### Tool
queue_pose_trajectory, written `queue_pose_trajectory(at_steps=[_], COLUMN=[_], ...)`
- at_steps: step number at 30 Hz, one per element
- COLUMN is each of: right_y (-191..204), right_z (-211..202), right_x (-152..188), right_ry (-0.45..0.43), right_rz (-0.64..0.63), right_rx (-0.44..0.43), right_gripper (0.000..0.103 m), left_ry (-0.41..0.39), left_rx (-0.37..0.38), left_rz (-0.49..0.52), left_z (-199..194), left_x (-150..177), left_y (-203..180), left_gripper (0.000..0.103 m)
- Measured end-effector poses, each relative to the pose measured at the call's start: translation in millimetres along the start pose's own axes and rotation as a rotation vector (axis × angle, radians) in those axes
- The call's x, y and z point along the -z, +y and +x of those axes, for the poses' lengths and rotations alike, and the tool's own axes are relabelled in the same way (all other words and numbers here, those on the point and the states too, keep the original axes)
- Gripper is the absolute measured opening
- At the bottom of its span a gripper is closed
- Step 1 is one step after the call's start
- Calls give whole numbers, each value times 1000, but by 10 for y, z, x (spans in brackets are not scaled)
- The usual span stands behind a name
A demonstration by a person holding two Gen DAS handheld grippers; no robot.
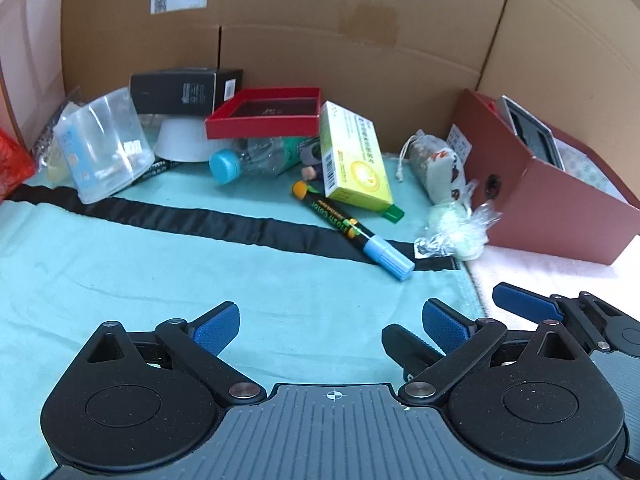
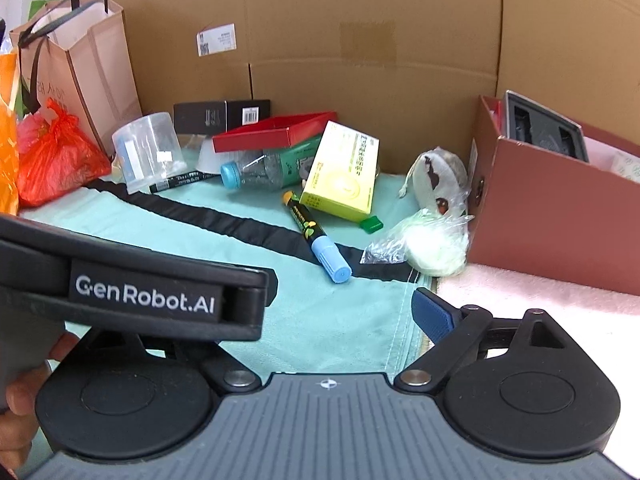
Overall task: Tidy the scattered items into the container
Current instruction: 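Move both tools back toward the marker pen on the cloth, then close the right tool on the blue cap while the left tool grips the marker body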
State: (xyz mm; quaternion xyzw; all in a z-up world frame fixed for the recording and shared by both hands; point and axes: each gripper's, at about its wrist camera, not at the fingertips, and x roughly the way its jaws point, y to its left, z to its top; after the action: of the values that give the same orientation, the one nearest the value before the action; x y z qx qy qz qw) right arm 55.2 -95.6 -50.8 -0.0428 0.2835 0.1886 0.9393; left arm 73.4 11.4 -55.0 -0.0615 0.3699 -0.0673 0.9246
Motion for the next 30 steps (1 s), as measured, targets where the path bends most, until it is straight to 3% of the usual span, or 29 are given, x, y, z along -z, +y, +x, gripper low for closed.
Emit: queue_pose_trajectory(at_steps=[4,9,25,30], right_y=[21,40,-30,-13], right_z=[118,283,658,724], right_x=[-4,-57,-222,-270], right_ry=[27,57,74,81], right_rz=[-21,-63,-97,-98], right_rx=[-11,5,19,6], right_gripper=[85,71,48,32], left_ry=[28,43,111,128], left_rx=[30,58,120,114], left_rz=[0,-8,-80,-106], left_z=[95,180,564,713], left_x=[-21,-129,-419,-515], left_y=[72,143,282,300], left_gripper=[94,94,84,78])
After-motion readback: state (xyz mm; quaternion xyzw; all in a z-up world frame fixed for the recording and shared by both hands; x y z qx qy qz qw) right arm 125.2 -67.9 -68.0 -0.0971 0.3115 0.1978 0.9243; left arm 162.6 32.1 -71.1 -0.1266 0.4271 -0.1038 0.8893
